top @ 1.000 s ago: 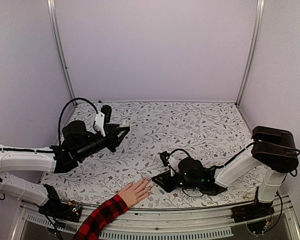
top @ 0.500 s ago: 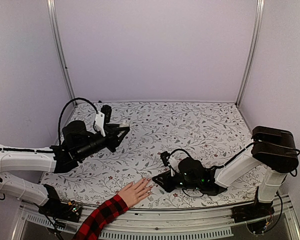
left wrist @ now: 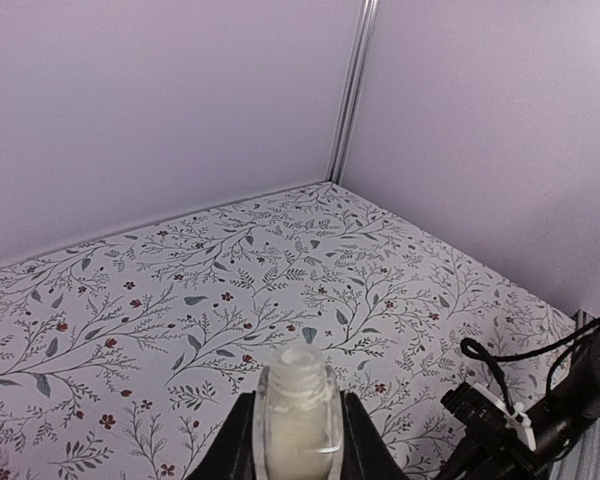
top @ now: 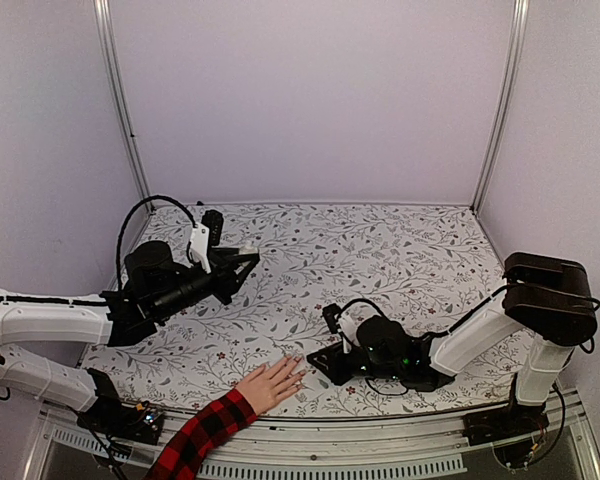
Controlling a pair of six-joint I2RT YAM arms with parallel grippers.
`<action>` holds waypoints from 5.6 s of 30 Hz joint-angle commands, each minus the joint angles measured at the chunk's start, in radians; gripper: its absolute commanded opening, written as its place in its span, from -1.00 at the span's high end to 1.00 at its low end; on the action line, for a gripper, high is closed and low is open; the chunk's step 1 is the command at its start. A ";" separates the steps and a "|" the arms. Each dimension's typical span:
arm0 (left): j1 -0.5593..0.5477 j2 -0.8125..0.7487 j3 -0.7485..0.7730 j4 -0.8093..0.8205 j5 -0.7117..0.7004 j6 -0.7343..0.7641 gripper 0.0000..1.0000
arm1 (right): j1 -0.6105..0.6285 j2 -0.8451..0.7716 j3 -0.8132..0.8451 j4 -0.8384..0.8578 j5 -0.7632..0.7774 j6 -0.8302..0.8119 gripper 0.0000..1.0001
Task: Paint the nails
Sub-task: Paint the nail polish on the nail.
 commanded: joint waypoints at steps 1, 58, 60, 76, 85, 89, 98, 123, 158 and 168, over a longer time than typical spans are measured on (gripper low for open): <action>0.002 -0.002 0.017 0.033 0.007 0.021 1.00 | -0.007 -0.023 -0.012 -0.011 0.026 0.012 1.00; 0.005 -0.004 0.014 0.032 0.008 0.017 1.00 | -0.014 -0.008 -0.002 0.098 -0.107 -0.033 1.00; 0.004 -0.004 0.015 0.032 0.008 0.016 1.00 | -0.014 -0.004 0.003 0.092 -0.107 -0.032 1.00; 0.005 -0.002 0.013 0.035 0.006 0.015 1.00 | -0.014 0.010 0.011 0.065 -0.097 -0.026 1.00; 0.004 -0.001 0.013 0.034 0.008 0.015 1.00 | -0.014 0.017 0.016 0.049 -0.089 -0.023 1.00; 0.004 0.000 0.016 0.033 0.008 0.017 1.00 | -0.014 0.020 0.022 0.037 -0.082 -0.023 1.00; 0.006 0.000 0.019 0.029 0.008 0.021 1.00 | -0.014 0.023 0.035 0.016 -0.075 -0.023 1.00; 0.011 0.009 0.024 0.033 0.014 0.023 1.00 | -0.028 0.006 0.027 -0.022 -0.007 -0.002 1.00; 0.014 0.007 0.029 0.027 0.021 0.022 1.00 | -0.038 -0.062 -0.017 0.041 -0.034 -0.019 1.00; 0.014 0.012 0.026 0.032 0.028 0.019 1.00 | -0.017 -0.031 0.002 0.072 -0.059 -0.036 1.00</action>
